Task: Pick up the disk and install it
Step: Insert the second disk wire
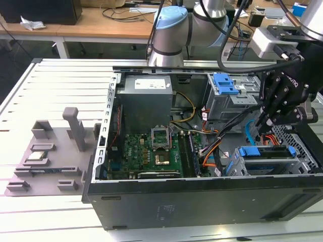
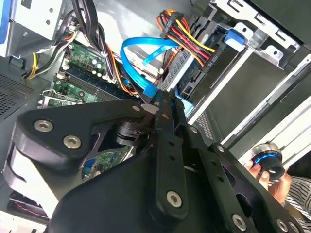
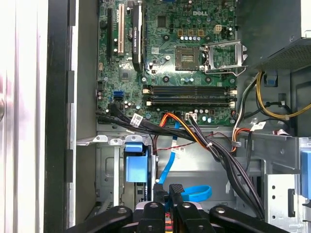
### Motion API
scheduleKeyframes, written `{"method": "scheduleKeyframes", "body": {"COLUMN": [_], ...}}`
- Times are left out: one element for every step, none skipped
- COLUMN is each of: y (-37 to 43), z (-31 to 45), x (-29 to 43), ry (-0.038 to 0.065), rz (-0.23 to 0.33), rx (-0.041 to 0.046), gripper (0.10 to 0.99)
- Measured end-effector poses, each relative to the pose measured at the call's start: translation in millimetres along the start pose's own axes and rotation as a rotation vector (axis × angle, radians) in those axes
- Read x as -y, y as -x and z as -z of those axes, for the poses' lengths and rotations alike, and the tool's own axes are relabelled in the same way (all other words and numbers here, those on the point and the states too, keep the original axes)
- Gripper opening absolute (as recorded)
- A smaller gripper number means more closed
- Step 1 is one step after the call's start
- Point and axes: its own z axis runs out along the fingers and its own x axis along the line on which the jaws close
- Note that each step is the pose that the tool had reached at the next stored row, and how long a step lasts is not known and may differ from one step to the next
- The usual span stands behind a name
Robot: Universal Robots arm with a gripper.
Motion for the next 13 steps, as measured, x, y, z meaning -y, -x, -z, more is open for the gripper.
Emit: {"method": "scheduleKeyframes", "body": {"y": [-0.8, -1.3, -1.6, -2.1, -2.4, -2.8, -3.1, -3.1, -3.2, -3.2, -3.2, -3.3, -3.3], "z": [-0.2, -0.4, -0.6, -0.8, -1.2, -2.0, -2.5, -3.1, -3.8, -4.4, -5.9, -6.9, -7.7], "x": [0.0, 0.0, 0.1, 0.6, 1.0, 1.6, 1.8, 2.0, 2.2, 2.4, 2.7, 2.8, 2.9], "ry": [0.0, 0.0, 0.0, 0.0, 0.0, 0.0, 0.0, 0.0, 0.0, 0.0, 0.0, 0.0, 0.0], "rz": [0.0, 0.0, 0.0, 0.0, 0.0, 0.0, 0.0, 0.0, 0.0, 0.0, 0.0, 0.0, 0.0], "rx": [-0.0002, -0.0001, 0.0, -0.0002, -0.0001, -0.0003, -0.0005, -0.0003, 0.0, -0.0001, -0.0002, -0.0002, -0.0002], "gripper": [0.165, 0.165, 0.165, 0.165, 0.165, 0.165, 0.165, 0.165, 0.165, 0.165, 0.165, 0.165, 0.165]}}
